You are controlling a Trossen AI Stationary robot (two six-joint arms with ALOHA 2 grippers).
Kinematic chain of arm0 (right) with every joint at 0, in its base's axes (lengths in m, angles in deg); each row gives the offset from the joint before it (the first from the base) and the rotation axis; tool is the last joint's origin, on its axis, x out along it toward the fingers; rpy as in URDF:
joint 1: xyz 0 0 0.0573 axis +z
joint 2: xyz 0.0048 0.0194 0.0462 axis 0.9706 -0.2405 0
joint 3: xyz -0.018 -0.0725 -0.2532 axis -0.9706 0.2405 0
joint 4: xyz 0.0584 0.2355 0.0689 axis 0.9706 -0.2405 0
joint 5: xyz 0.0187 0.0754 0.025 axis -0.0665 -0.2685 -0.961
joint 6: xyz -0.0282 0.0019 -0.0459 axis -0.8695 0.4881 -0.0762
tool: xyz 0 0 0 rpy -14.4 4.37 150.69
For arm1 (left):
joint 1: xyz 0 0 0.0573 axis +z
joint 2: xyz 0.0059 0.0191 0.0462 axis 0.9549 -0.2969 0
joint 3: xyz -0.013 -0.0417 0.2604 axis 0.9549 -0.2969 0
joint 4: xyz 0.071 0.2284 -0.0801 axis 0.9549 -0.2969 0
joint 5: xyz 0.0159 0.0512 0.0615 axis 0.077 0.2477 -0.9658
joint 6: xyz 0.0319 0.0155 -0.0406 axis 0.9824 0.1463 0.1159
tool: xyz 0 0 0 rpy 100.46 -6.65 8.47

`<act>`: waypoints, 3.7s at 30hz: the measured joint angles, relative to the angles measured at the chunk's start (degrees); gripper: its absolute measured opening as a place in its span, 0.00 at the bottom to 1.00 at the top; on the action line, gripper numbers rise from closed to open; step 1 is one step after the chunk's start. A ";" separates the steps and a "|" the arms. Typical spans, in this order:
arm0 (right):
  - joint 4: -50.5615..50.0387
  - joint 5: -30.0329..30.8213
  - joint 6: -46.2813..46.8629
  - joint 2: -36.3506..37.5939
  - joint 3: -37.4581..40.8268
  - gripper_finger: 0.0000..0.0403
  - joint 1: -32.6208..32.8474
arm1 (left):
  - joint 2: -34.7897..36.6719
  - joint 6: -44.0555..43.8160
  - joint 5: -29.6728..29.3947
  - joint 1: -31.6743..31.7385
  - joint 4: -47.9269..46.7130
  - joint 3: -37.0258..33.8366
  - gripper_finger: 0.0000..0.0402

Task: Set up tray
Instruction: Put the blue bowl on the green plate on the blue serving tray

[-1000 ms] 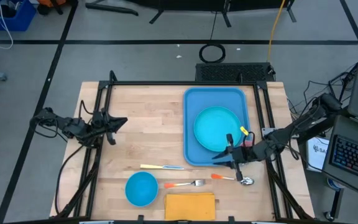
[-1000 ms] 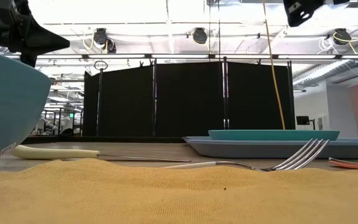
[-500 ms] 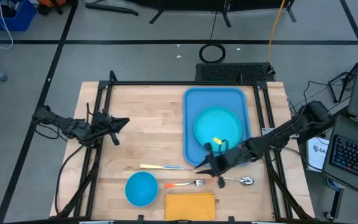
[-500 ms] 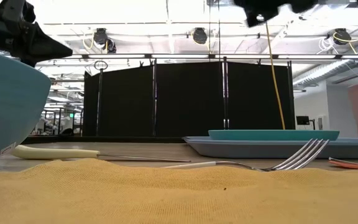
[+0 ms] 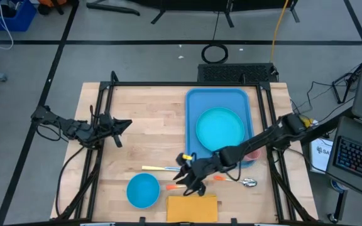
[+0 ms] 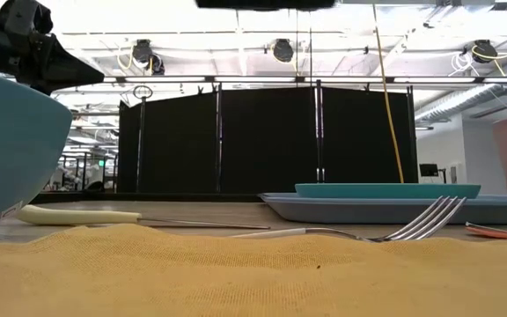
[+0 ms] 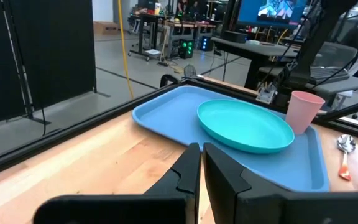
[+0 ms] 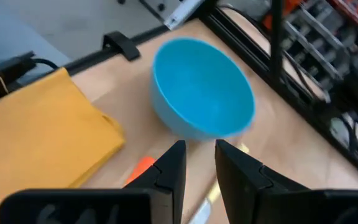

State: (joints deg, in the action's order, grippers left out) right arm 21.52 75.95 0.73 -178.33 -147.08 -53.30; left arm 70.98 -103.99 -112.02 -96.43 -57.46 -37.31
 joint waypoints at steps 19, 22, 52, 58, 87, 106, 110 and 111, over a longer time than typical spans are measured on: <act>-4.84 -0.55 -14.17 -13.38 -15.44 0.19 0.15 | 0.00 0.35 -0.03 0.00 0.19 0.01 0.06; -5.44 -0.57 -14.25 -16.00 -18.08 0.22 0.15 | 0.02 0.33 -0.04 0.00 0.14 0.00 0.06; -6.60 -5.07 -15.81 -24.52 -24.79 0.33 0.03 | 0.02 0.37 -0.27 0.00 -0.32 0.00 0.06; -6.17 -5.20 -15.58 -24.52 -24.79 0.22 -0.22 | 0.02 0.38 -0.52 0.01 -0.33 0.00 0.06; -8.85 4.17 -13.56 -23.70 -24.73 0.01 -0.59 | -0.26 0.37 -0.94 0.00 -0.95 0.02 0.06; -31.21 15.95 1.13 -12.89 -24.77 0.00 -4.68 | -0.26 -0.30 -0.43 0.00 -2.13 0.00 0.06; -35.76 18.71 3.56 -10.67 -24.75 0.00 -5.80 | -0.25 -0.28 -0.39 0.00 -2.11 0.00 0.06; -37.01 19.04 4.75 -10.03 -24.75 0.00 -6.21 | -0.25 -0.31 -0.39 0.00 -2.12 0.00 0.06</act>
State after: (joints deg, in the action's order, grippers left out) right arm -15.49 94.99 5.47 -188.37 -171.84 -59.50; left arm 70.73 -104.29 -112.42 -96.43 -59.58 -37.31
